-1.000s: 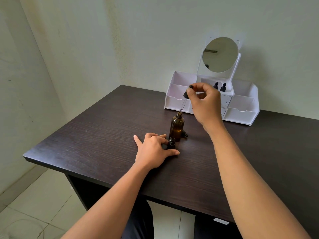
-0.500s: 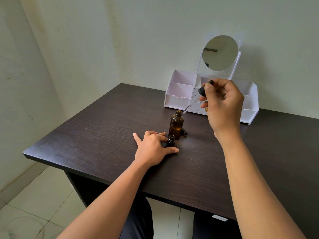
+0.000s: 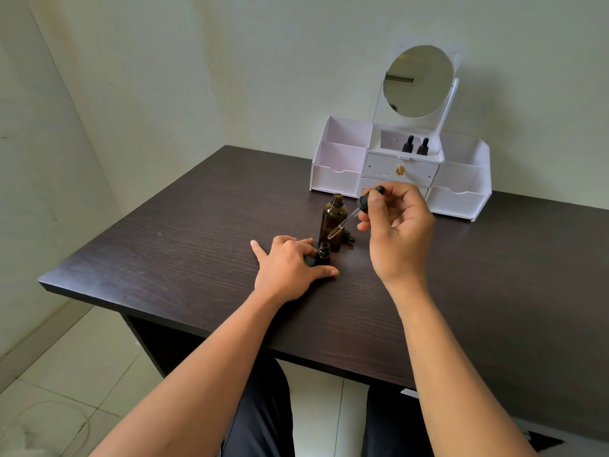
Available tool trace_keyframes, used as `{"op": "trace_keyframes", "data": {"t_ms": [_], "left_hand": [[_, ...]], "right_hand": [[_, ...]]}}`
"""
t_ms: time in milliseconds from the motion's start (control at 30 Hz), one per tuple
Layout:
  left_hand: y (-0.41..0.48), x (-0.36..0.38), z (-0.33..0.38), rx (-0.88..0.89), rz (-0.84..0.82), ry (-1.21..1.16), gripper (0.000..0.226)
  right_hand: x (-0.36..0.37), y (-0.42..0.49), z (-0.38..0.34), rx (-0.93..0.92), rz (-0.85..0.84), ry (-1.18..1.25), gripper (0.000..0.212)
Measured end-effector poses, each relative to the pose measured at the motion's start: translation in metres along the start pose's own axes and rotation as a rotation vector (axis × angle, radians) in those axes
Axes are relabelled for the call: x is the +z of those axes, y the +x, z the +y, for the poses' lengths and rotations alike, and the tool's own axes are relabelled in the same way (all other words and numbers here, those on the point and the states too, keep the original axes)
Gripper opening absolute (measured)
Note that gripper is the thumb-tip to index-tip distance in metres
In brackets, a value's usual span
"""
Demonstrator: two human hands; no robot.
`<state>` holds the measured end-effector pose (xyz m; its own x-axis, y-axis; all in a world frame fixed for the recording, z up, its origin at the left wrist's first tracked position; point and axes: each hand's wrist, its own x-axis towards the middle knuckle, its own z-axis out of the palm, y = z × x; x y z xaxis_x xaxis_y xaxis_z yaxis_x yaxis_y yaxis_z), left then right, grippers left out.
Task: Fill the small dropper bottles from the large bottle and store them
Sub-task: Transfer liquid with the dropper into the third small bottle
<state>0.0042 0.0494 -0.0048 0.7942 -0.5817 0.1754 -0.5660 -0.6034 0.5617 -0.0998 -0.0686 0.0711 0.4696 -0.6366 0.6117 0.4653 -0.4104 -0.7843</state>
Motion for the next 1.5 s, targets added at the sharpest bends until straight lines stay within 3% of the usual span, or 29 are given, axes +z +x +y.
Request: {"op": "trace_keyframes", "data": {"t_ms": [933, 1233, 1500], "left_hand": [[-0.001, -0.002, 0.000, 0.007, 0.008, 0.009, 0.060], [0.000, -0.001, 0.000, 0.005, 0.009, 0.011, 0.063], [-0.001, -0.002, 0.000, 0.008, 0.000, 0.027, 0.064]], "right_hand": [[0.005, -0.010, 0.020, -0.033, -0.047, -0.161, 0.003], [0.008, -0.010, 0.024, 0.017, -0.068, -0.053, 0.025], [0.010, -0.006, 0.022, -0.015, -0.086, -0.087, 0.018]]}}
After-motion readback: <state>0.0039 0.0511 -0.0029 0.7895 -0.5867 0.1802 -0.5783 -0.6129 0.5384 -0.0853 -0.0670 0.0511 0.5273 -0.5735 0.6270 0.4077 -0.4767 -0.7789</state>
